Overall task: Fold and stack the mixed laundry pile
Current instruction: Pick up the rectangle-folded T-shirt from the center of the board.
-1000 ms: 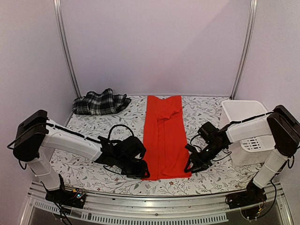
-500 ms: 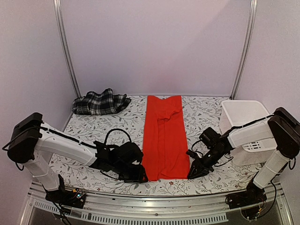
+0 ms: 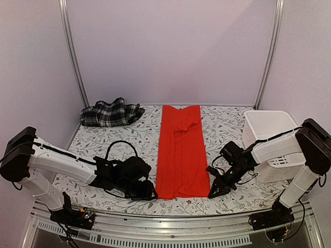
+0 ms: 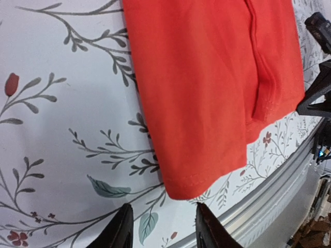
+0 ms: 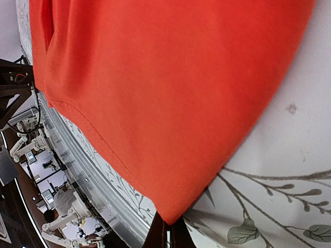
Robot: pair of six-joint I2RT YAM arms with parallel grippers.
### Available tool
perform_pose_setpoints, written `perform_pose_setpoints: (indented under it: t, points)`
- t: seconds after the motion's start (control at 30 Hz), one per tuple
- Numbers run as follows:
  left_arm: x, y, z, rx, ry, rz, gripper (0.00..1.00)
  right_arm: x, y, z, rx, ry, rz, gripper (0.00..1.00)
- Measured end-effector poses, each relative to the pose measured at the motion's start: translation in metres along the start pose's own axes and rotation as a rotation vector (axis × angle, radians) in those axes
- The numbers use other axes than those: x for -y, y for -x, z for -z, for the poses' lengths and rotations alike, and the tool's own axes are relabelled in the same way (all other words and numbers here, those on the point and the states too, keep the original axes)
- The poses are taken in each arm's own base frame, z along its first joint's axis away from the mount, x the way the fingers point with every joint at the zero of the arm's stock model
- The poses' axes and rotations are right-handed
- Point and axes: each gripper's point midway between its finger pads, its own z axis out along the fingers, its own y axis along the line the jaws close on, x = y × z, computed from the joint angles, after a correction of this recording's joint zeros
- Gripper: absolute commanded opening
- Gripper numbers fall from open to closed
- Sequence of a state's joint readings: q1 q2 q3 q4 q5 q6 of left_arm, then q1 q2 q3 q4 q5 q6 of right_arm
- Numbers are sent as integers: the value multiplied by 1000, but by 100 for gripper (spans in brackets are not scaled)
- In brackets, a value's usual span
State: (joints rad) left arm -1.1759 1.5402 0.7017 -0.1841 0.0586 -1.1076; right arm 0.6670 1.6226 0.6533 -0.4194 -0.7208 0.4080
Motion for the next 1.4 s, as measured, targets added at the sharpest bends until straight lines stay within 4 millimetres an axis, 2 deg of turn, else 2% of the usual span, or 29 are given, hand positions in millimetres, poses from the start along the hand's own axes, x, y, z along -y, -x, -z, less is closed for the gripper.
perform_pose_setpoints:
  t: [0.17,0.3,0.37,0.5,0.6,0.63,0.87,1.0,1.1,1.23,1.4]
  points:
    - [2,4,5,21,-18,1,39,0,0,0,0,0,0,0]
    - [0,3,-9,-10,24,-13,35,0,0,0,0,0,0,0]
    - [10,7,-15,-18,21,-29,32,0,0,0,0,0,0,0]
    - [23,11,-28,-39,34,-64,16,0,0,0,0,-1,1,0]
    - [24,10,-31,-52,48,-76,2,0,0,1,-1,-3,3,0]
    - [23,9,-31,-57,55,-74,0,-1,0,1,-1,-5,5,0]
    - [22,-2,-26,-84,90,-129,0,-12,-6,13,19,-4,56,0]
    - [37,-19,-22,-115,82,-227,0,-34,-18,19,22,30,153,0]
    - [43,-19,-18,-115,73,-262,0,-41,-22,22,26,36,181,0]
    - [42,5,-9,-83,69,-252,0,-51,-10,31,65,22,208,0]
    - [45,64,6,8,50,-217,0,-76,36,55,188,20,263,0]
